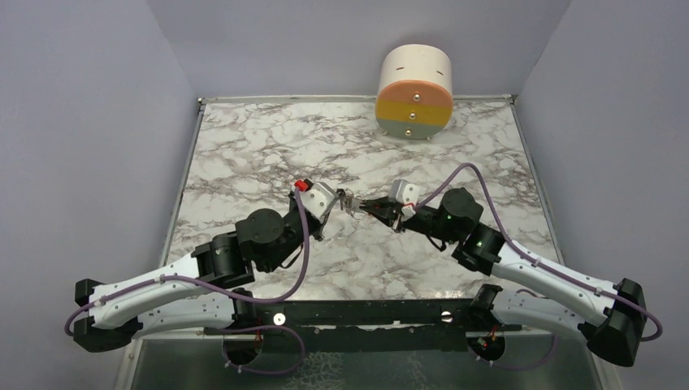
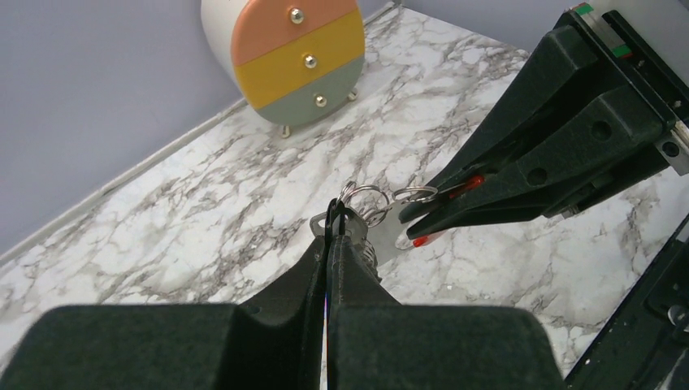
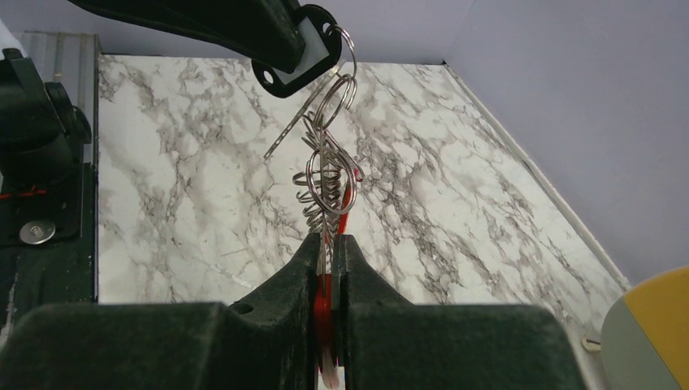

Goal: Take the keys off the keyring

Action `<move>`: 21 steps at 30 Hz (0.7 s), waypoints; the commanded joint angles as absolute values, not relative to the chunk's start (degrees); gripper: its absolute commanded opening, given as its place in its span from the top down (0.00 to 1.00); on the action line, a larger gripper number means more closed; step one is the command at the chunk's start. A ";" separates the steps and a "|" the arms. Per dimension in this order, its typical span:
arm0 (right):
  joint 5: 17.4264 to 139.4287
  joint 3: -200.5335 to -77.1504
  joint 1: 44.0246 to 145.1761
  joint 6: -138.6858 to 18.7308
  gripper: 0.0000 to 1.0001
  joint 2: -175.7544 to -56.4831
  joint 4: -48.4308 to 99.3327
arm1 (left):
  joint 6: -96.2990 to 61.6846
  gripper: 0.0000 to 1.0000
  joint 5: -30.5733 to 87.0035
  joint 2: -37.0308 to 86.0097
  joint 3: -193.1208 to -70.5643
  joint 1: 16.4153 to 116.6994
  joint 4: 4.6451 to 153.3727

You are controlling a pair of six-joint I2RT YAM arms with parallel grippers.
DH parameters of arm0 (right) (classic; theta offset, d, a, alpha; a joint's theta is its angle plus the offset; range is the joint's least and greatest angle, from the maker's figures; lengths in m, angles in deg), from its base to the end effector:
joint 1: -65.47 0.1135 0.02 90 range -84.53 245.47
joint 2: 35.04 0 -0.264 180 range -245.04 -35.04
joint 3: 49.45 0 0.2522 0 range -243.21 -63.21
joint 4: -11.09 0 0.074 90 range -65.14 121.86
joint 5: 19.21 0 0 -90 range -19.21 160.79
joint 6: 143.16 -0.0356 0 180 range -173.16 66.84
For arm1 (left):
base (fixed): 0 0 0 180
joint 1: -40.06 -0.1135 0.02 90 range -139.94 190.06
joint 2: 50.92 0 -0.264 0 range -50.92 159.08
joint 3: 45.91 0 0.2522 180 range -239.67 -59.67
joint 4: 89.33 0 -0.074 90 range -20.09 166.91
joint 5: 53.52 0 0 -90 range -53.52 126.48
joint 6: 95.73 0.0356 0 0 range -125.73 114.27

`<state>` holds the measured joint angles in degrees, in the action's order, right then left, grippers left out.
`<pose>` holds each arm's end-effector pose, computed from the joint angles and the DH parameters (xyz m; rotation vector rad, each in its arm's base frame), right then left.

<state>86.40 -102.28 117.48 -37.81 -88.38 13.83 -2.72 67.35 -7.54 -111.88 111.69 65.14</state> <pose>0.1295 0.1814 0.3169 -1.0990 1.2617 0.7090 0.0695 -0.1512 0.3863 0.6296 1.5108 -0.4867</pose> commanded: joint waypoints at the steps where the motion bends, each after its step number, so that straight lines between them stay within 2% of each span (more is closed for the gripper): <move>1: 84.90 -103.51 118.56 -37.06 0.98 -87.11 14.09 | 3.62 1.00 71.30 -6.56 -115.67 111.23 69.56; 12: 89.82 -102.40 119.26 -38.50 0.98 -85.84 12.58 | 15.11 1.00 73.79 -3.25 -122.07 111.26 69.54; 21: 92.95 -102.23 119.59 -39.70 0.98 -85.79 13.00 | 24.04 1.00 64.13 2.93 -127.60 111.25 74.43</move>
<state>86.75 -102.28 118.44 -38.53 -86.70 10.18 17.23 65.40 0.61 -121.54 112.09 66.18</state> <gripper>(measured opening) 0.064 0.019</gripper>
